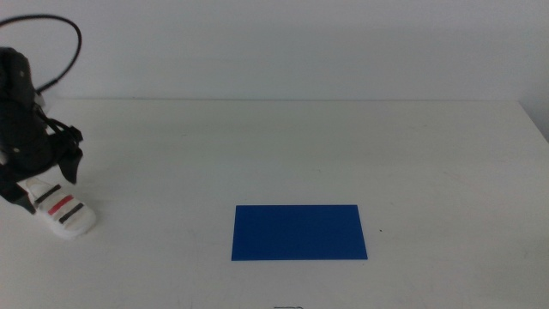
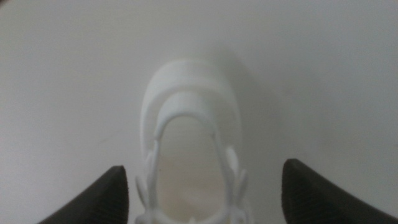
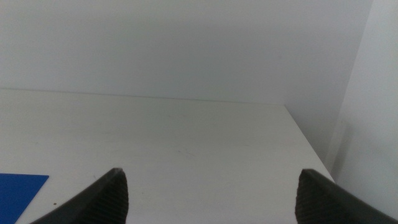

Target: Use one arm to grab the shoe from the table and place it on the mat.

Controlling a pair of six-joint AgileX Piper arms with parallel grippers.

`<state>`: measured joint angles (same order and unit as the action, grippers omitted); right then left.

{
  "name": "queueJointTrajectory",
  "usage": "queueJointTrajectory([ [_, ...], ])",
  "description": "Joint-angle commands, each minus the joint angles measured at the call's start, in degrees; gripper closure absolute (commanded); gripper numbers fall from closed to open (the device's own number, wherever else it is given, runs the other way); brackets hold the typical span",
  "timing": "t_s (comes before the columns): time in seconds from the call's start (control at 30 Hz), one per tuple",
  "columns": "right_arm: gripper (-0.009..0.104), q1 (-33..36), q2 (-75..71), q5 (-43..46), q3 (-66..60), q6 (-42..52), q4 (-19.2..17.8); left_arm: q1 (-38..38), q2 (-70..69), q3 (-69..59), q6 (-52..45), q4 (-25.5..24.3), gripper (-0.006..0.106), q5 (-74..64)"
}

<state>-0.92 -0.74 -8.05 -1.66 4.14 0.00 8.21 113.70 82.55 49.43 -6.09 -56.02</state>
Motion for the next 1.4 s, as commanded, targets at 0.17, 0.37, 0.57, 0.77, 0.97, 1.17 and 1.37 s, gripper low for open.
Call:
queueJointTrajectory([
  [0.17, 0.001, 0.1, -1.1, 4.3, 1.1, 0.2, -0.5, 0.0, -0.3, 2.6, -1.3, 1.3, 0.036, -1.9],
  [0.37, 0.001, 0.1, -1.1, 4.3, 1.1, 0.2, -0.5, 0.0, -0.3, 2.6, -2.1, 1.6, 0.062, -1.8],
  [0.57, 0.001, 0.1, -1.1, 4.3, 1.1, 0.2, -0.5, -1.5, -2.5, 2.7, -5.3, 3.5, 0.092, -3.5],
  [0.77, 0.001, 0.1, -1.1, 4.3, 1.1, 0.2, -0.5, -7.1, -6.1, 2.7, -1.8, 3.6, 0.093, -8.1],
  [0.97, 0.001, 0.1, -1.1, 4.3, 1.1, 0.2, -0.5, -17.7, -7.3, 5.1, 1.4, 3.7, 0.093, -12.6],
  [1.17, 0.001, 0.1, -1.1, 4.3, 1.1, 0.2, -0.5, -29.6, -6.0, 9.5, 4.2, 3.7, 0.093, -12.0],
  [1.37, 0.001, 0.1, -1.1, 4.3, 1.1, 0.2, -0.5, -37.8, -0.7, 17.6, 3.7, 3.9, 0.093, -12.6],
])
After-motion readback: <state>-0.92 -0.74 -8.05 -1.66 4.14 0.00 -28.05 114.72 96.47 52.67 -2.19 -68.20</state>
